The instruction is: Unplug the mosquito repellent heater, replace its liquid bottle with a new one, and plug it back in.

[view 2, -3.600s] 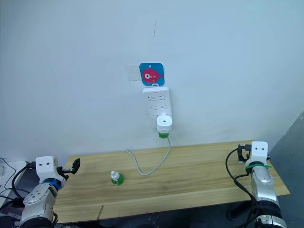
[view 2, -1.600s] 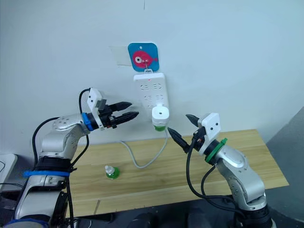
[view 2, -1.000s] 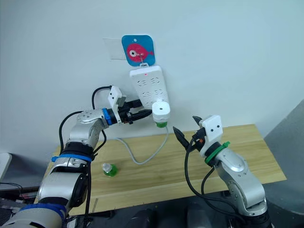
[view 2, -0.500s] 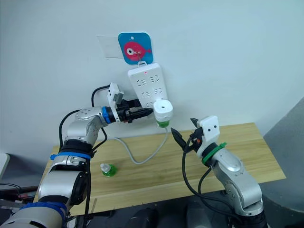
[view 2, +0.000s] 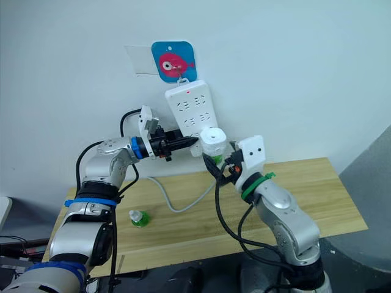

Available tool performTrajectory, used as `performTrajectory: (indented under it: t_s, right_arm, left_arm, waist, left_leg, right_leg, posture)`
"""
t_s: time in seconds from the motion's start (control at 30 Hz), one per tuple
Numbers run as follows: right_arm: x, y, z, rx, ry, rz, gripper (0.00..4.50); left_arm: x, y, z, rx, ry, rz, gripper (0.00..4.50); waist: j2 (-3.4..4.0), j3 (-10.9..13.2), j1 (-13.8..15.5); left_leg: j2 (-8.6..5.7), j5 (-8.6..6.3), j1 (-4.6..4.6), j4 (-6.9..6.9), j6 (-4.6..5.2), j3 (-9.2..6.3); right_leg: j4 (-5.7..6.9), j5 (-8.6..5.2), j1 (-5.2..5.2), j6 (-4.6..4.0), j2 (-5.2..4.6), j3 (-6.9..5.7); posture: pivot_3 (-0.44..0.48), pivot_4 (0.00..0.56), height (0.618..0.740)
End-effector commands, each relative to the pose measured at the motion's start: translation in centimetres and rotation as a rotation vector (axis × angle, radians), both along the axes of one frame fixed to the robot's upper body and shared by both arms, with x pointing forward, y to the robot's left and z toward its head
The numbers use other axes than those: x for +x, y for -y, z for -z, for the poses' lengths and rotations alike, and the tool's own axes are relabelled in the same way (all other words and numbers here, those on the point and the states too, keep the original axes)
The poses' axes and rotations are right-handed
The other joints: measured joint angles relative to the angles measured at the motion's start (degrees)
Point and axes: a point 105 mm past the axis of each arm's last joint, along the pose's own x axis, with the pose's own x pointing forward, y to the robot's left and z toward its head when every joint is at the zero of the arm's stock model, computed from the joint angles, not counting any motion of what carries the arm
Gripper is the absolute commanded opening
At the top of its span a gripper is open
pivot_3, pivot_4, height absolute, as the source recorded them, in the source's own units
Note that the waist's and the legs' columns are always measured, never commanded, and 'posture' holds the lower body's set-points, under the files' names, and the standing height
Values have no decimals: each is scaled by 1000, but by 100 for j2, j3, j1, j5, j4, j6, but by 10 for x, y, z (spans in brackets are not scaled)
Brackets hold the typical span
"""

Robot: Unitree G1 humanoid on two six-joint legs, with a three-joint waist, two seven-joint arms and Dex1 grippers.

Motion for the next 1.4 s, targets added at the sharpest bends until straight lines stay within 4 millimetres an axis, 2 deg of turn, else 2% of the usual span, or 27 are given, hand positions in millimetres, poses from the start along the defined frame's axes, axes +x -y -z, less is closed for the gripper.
performTrajectory:
  t_s: [0.03, 0.53, 0.63, 0.7, 0.73, 0.93, 1.2, 1.4]
  right_arm:
    - [1, -7, -17, 4, 35, 16, 4500]
    - [22, -17, -14, -19, 19, 79, 4500]
    - [23, -20, -14, -7, 22, 66, 3856]
    - [23, -20, -14, 1, 20, 65, 3129]
    - [24, -20, -14, 2, 20, 65, 2955]
    - [21, -17, -11, -1, 18, 55, 2965]
    - [-2, 3, -8, -45, 16, 35, 2965]
    - [-8, 10, -11, -67, 13, 44, 2965]
  left_arm:
    - [1, 2, -18, -24, 63, -1, 1295]
    - [1, -2, -20, -20, 77, -24, 1295]
    - [0, -3, -19, -17, 81, -27, 1295]
    - [0, -3, -19, -17, 82, -30, 1295]
    - [0, -3, -19, -16, 83, -32, 1295]
    - [3, -6, -18, -12, 85, -59, 1295]
    - [11, -14, -18, -8, 73, -120, 1295]
    - [14, -18, -18, -5, 81, -144, 1295]
  waist:
    - [1, 1, 0]
    - [4, 21, 1]
    - [2, 31, 1]
    - [4, 35, 1]
    - [4, 38, 1]
    - [4, 50, 1]
    - [3, 56, 3]
    - [5, 59, -14]
  left_leg:
    - [0, 0, 0, -1, 0, 0]
    - [1, 0, -4, -1, 0, -4]
    - [0, 0, -4, -2, 0, -4]
    - [0, 0, -5, -3, 0, -4]
    - [0, 0, -5, -3, 0, -4]
    - [1, 2, -4, -2, -2, -4]
    - [-3, 0, -23, -4, -1, -11]
    - [6, 28, -31, -1, -21, -10]
  right_leg:
    - [1, 0, -2, 0, 0, 0]
    - [5, 1, -8, -1, 1, -3]
    - [5, 1, -8, -1, 0, -3]
    - [5, 1, -9, -2, 0, -3]
    - [5, 1, -10, -2, 0, -2]
    - [6, 1, -10, -2, 0, -2]
    - [-1, 1, -19, -2, -2, -7]
    - [6, 6, -32, 9, 2, -11]
  posture:
    - [-183, 206, 740]
    - [-156, 212, 740]
    - [-151, 211, 740]
    - [-151, 211, 740]
    - [-150, 212, 740]
    - [-151, 212, 740]
    - [-158, 209, 740]
    - [-166, 198, 740]
